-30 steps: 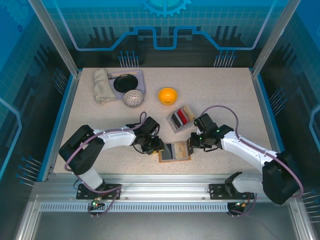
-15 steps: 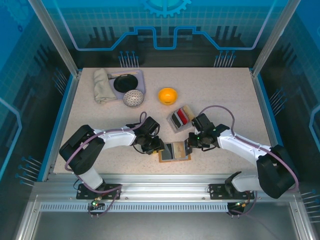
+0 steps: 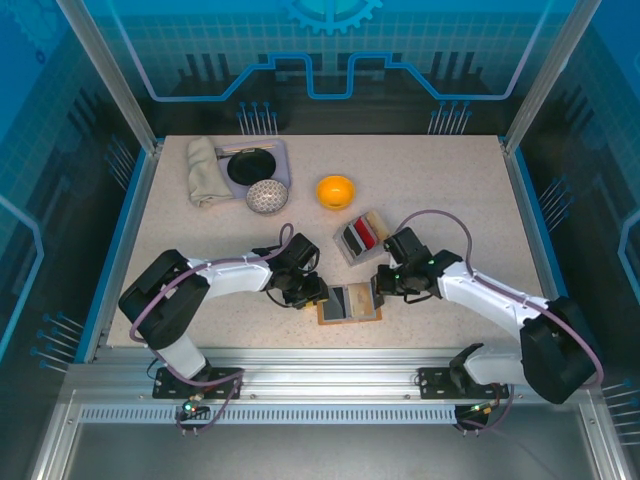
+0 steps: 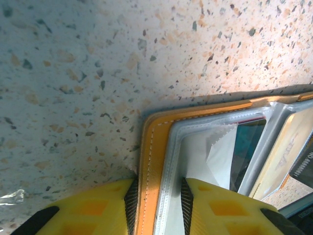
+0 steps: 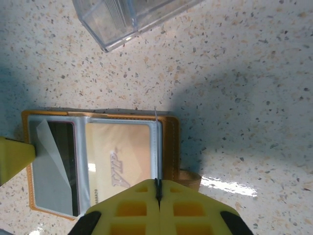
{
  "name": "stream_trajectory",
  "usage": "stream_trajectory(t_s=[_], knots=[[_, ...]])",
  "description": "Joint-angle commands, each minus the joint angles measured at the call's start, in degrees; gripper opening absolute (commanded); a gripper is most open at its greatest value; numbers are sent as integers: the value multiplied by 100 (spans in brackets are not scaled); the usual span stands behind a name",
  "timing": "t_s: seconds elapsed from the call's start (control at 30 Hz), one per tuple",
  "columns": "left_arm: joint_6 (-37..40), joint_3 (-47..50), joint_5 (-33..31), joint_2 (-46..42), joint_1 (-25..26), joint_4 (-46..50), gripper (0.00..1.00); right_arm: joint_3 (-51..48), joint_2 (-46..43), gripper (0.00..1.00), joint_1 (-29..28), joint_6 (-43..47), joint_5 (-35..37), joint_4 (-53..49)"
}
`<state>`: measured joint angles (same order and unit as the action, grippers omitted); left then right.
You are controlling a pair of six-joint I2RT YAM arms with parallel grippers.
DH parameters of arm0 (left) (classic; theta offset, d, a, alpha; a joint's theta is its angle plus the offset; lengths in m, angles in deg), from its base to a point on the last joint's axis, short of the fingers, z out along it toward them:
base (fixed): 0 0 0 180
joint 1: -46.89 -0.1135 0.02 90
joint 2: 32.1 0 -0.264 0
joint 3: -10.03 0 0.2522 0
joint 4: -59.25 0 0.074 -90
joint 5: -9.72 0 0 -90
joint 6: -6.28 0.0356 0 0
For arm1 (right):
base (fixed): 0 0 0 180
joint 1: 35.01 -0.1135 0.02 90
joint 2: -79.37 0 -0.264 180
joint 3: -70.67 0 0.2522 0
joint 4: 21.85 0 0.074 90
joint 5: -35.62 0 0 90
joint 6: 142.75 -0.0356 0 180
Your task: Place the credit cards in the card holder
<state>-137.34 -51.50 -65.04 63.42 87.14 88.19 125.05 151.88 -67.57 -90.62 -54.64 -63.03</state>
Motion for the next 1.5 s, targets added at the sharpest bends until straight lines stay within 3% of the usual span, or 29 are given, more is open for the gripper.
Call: stream_trajectory(t_s=[0.0, 0.37, 1.13, 1.47], knots=[[77, 70, 106, 167, 61, -35, 33, -133, -170, 4, 113, 105, -80, -90], [106, -23, 136, 212, 54, -11, 33, -256, 169, 3, 87, -49, -297, 248], [115, -32, 128, 239, 57, -24, 33, 337, -464, 4, 74, -177, -632, -273], [85, 43, 46, 36, 56, -88, 34, 372, -463, 4, 74, -285, -1064, -1]])
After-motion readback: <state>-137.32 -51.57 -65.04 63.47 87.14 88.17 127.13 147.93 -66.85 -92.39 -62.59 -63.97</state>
